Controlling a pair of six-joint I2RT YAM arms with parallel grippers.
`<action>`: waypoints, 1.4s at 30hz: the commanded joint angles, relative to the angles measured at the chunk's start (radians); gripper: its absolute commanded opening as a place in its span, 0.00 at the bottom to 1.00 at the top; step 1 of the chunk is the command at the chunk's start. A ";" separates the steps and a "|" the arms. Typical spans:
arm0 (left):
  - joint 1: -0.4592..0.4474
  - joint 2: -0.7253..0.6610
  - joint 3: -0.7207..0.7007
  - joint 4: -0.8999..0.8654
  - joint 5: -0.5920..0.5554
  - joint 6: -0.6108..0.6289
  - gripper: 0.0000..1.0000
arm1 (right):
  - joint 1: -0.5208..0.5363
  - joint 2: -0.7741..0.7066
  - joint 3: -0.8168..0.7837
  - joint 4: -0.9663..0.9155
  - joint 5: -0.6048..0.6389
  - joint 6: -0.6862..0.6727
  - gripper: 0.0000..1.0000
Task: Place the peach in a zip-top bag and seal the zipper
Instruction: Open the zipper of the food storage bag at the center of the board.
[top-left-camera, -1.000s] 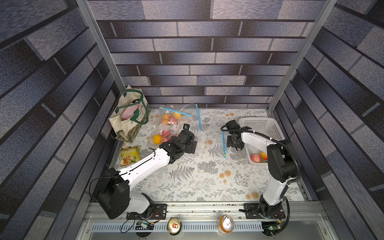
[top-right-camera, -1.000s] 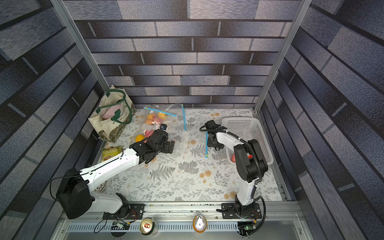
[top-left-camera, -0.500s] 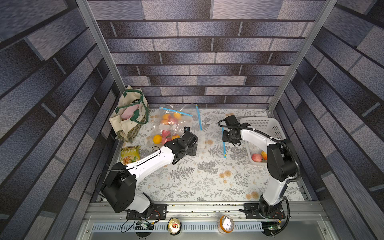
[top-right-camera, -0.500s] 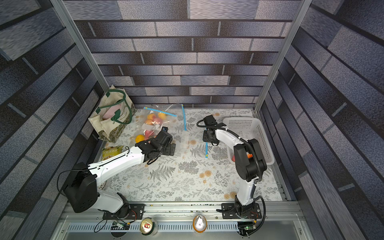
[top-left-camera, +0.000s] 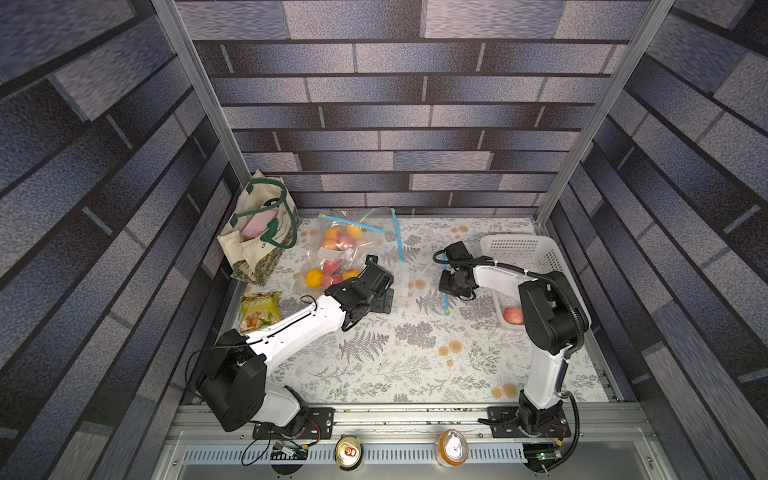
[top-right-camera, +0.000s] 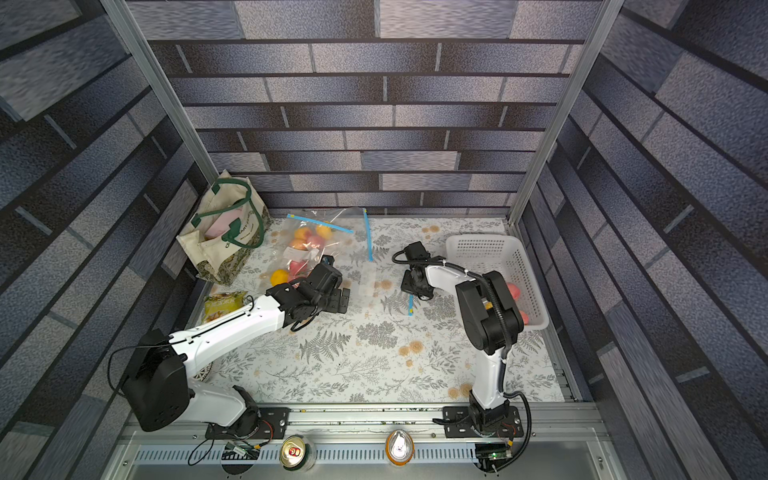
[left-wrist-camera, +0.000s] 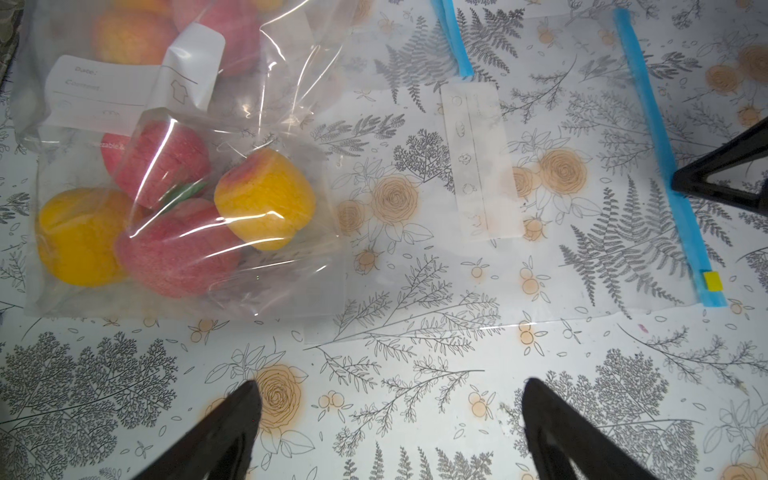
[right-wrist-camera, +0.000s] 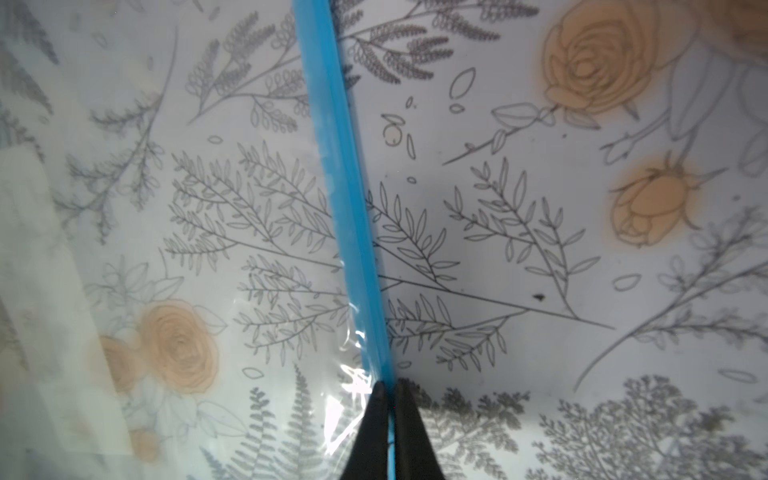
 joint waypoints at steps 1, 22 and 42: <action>0.002 0.005 0.030 -0.033 0.022 -0.022 0.99 | -0.003 -0.047 -0.035 0.013 -0.036 0.026 0.01; -0.006 0.271 0.392 -0.104 0.272 -0.192 0.96 | 0.049 -0.342 -0.292 0.082 0.007 0.116 0.34; -0.009 0.229 0.288 -0.081 0.228 -0.183 0.96 | 0.036 -0.174 -0.342 0.383 -0.177 0.143 0.00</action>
